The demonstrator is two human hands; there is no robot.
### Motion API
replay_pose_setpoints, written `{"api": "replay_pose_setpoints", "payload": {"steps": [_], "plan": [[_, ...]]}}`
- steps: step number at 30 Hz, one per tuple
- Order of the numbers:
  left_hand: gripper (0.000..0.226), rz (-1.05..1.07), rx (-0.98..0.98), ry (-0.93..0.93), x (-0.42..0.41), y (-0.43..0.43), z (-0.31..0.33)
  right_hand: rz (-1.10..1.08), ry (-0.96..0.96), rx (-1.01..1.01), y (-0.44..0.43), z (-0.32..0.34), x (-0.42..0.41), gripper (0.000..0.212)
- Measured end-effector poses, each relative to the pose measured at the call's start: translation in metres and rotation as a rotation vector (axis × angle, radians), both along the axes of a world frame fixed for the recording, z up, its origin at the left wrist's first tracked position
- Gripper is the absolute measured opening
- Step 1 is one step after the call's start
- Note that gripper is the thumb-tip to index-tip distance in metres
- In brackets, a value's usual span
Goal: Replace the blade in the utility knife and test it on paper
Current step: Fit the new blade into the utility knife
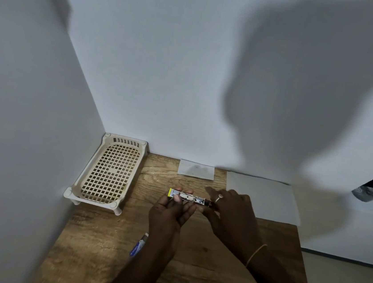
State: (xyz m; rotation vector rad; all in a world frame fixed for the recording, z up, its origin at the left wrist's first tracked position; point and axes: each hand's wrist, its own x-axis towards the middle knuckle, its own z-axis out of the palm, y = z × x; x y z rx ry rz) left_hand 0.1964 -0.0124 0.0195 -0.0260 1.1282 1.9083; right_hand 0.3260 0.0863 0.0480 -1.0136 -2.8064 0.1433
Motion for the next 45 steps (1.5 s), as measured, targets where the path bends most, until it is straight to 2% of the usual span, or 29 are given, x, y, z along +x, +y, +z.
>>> {"api": "replay_pose_setpoints", "payload": {"steps": [3,6,9,12,14,18,25,28,32,35,38,41,43,45], "plan": [[0.016,0.008,-0.005,0.005,-0.004,0.000,0.001,-0.077,-0.030,-0.200,0.013,0.005,0.023,0.054],[0.016,0.012,-0.003,0.005,-0.006,0.000,0.001,-0.095,0.072,-0.309,0.019,0.013,0.041,0.039],[0.018,0.011,0.008,-0.002,-0.005,0.001,0.000,-0.086,0.227,-0.344,0.022,0.024,0.046,0.030],[0.020,0.005,0.016,-0.009,-0.001,0.002,-0.002,-0.066,0.408,-0.333,0.020,0.038,0.038,0.036],[0.021,-0.014,0.025,0.005,0.002,0.002,-0.004,-0.033,0.447,-0.310,0.016,0.045,0.026,0.034],[0.030,-0.048,0.031,0.019,0.009,0.004,-0.007,0.042,0.422,-0.258,0.007,0.050,0.000,0.023],[0.029,-0.085,0.049,0.008,0.012,0.001,-0.019,0.061,0.368,-0.491,0.004,0.024,-0.009,0.011],[0.028,-0.148,0.055,-0.030,0.015,-0.006,-0.028,0.015,0.334,-0.587,0.007,0.008,-0.002,0.019],[0.043,-0.218,0.071,-0.018,0.022,-0.011,-0.033,0.055,0.197,-0.672,0.008,-0.007,0.008,0.035],[0.050,-0.292,0.074,0.015,0.026,-0.012,-0.036,0.076,0.162,-0.678,0.006,-0.012,0.013,0.039],[0.045,-0.402,0.048,0.136,0.023,-0.014,-0.041,0.044,0.171,-0.695,0.003,-0.018,0.019,0.042],[0.057,-0.521,-0.059,0.460,0.018,-0.017,-0.053,-0.050,0.146,-0.670,-0.002,-0.035,0.026,0.034],[0.066,-0.570,-0.130,0.639,0.017,-0.020,-0.064,-0.084,0.084,-0.537,-0.005,-0.049,0.029,0.036],[0.071,-0.616,-0.197,0.738,0.017,-0.023,-0.075,-0.085,-0.001,-0.378,-0.008,-0.063,0.034,0.038]]}}
